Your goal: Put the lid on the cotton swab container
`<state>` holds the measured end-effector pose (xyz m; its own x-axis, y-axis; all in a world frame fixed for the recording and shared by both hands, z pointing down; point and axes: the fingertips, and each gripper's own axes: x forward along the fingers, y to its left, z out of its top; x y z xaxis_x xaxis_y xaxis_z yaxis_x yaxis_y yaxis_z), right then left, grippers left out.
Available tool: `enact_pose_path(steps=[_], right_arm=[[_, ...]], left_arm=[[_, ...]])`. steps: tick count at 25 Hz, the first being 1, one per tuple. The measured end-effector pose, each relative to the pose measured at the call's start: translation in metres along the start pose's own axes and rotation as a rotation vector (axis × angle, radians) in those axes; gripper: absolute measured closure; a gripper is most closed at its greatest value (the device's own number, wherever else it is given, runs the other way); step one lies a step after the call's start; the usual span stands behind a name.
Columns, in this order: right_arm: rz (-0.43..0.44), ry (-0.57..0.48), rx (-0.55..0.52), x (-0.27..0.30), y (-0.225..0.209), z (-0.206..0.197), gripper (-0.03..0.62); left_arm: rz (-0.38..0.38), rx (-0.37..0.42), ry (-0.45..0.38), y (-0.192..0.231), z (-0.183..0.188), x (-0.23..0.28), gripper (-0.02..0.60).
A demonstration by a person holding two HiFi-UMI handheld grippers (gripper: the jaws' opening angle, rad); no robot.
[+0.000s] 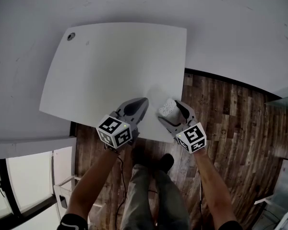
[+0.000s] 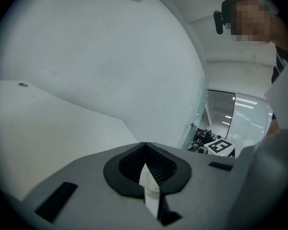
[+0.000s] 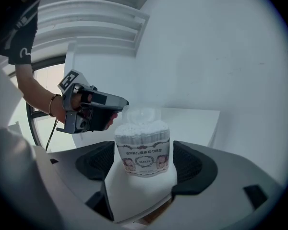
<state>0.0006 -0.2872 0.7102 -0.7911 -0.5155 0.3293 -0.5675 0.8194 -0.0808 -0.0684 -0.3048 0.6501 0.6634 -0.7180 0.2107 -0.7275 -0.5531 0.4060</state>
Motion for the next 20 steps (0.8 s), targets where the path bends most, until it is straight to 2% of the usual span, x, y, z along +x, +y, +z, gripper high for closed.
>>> enact_pose_path(steps=[6, 11, 20], right_arm=[[0.000, -0.003, -0.033, 0.007, -0.002, 0.002, 0.230], [0.024, 0.000, -0.034, 0.005, -0.001, 0.001, 0.235], [0.024, 0.005, -0.037, 0.005, 0.000, 0.001, 0.235]], left_arm=[[0.018, -0.009, -0.023, 0.010, -0.002, 0.005, 0.557], [0.018, -0.009, 0.004, 0.012, -0.008, 0.008, 0.557], [-0.013, -0.095, -0.009, 0.007, -0.001, 0.014, 0.557]])
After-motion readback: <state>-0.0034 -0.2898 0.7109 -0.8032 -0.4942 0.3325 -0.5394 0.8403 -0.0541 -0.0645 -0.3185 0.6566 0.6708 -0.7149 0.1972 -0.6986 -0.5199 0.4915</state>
